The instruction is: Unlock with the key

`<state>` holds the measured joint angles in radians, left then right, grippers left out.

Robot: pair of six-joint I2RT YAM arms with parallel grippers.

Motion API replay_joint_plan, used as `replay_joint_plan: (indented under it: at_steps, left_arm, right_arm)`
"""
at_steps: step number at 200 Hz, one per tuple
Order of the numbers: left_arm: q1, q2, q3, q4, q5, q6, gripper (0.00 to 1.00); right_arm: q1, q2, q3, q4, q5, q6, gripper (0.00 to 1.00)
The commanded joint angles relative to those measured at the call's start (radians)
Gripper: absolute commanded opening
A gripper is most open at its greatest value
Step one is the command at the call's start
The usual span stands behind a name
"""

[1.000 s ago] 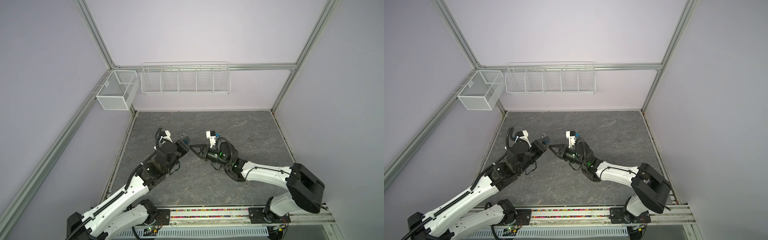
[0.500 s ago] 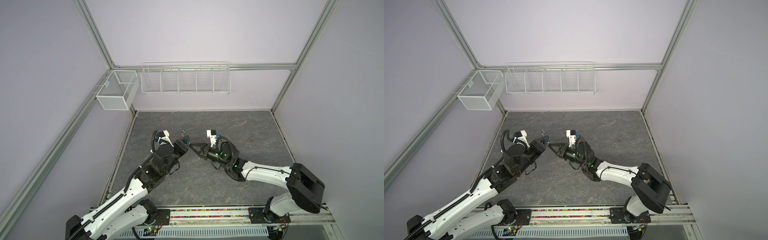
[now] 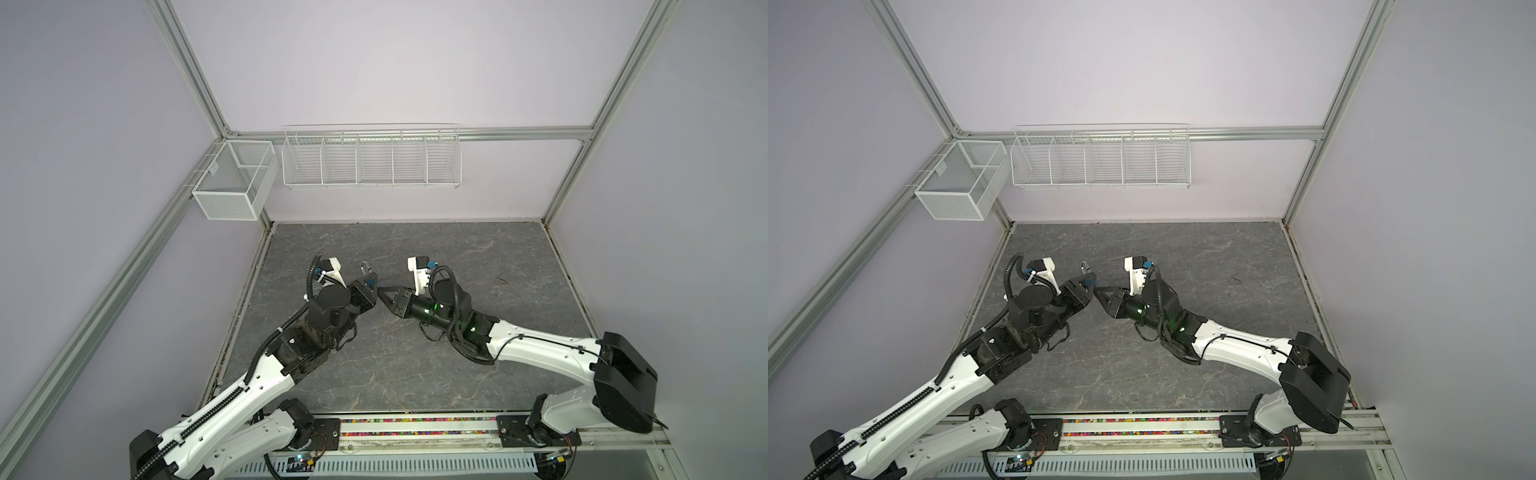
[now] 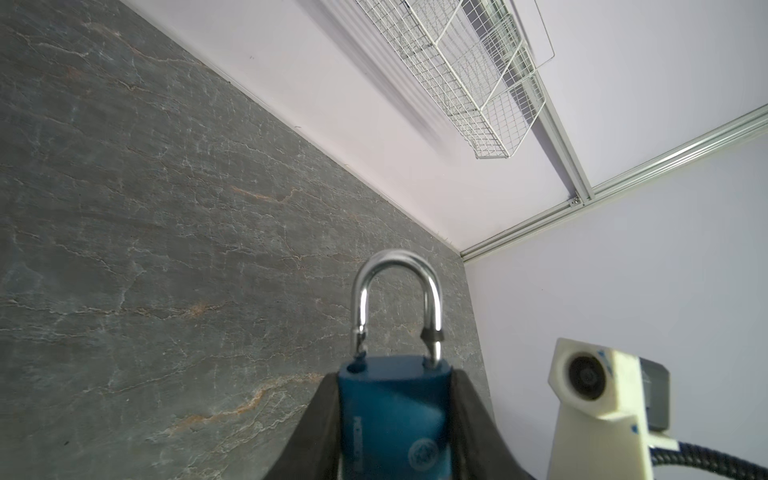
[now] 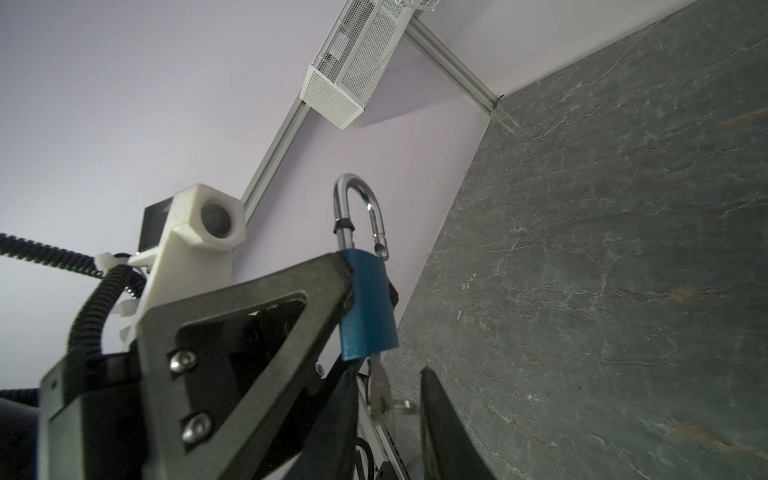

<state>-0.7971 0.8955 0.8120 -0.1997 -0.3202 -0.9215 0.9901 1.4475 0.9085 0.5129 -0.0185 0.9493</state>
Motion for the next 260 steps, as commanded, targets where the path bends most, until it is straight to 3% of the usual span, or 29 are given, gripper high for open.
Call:
replay_joint_plan:
  at_steps: [1,29,60,75,102,134,165,201,260]
  left_arm:
    - [0.001,-0.009,0.041,0.020,-0.034,0.094,0.00]
    - [0.007,-0.027,0.052,-0.009,-0.038,0.195,0.00]
    - [0.007,-0.068,0.007,0.008,-0.038,0.352,0.00]
    - [0.007,-0.090,-0.043,0.050,-0.039,0.435,0.00]
    - [0.007,-0.130,-0.139,0.159,0.015,0.575,0.00]
    - [0.005,-0.169,-0.246,0.319,0.129,0.698,0.00]
    - [-0.008,-0.150,-0.276,0.362,0.190,0.771,0.00]
    - [-0.055,-0.111,-0.285,0.355,0.179,0.834,0.00]
    - [-0.095,-0.062,-0.299,0.391,0.130,0.862,0.00]
  right_arm:
    - [0.006,-0.043,0.009,-0.074,0.069,-0.098,0.37]
    - [0.007,-0.102,0.004,-0.134,0.071,-0.141,0.44]
    - [-0.001,-0.163,0.040,-0.311,0.090,-0.247,0.62]
    - [-0.013,-0.174,0.082,-0.438,0.093,-0.314,0.71]
    - [-0.030,-0.163,0.153,-0.609,0.066,-0.411,0.78]
    - [-0.046,-0.155,0.207,-0.720,0.044,-0.497,0.83]
    - [-0.047,-0.110,0.322,-0.876,0.047,-0.597,0.85]
    - [-0.047,-0.017,0.474,-1.048,0.078,-0.680,0.86]
    - [-0.057,0.088,0.641,-1.174,0.250,-0.714,0.90]
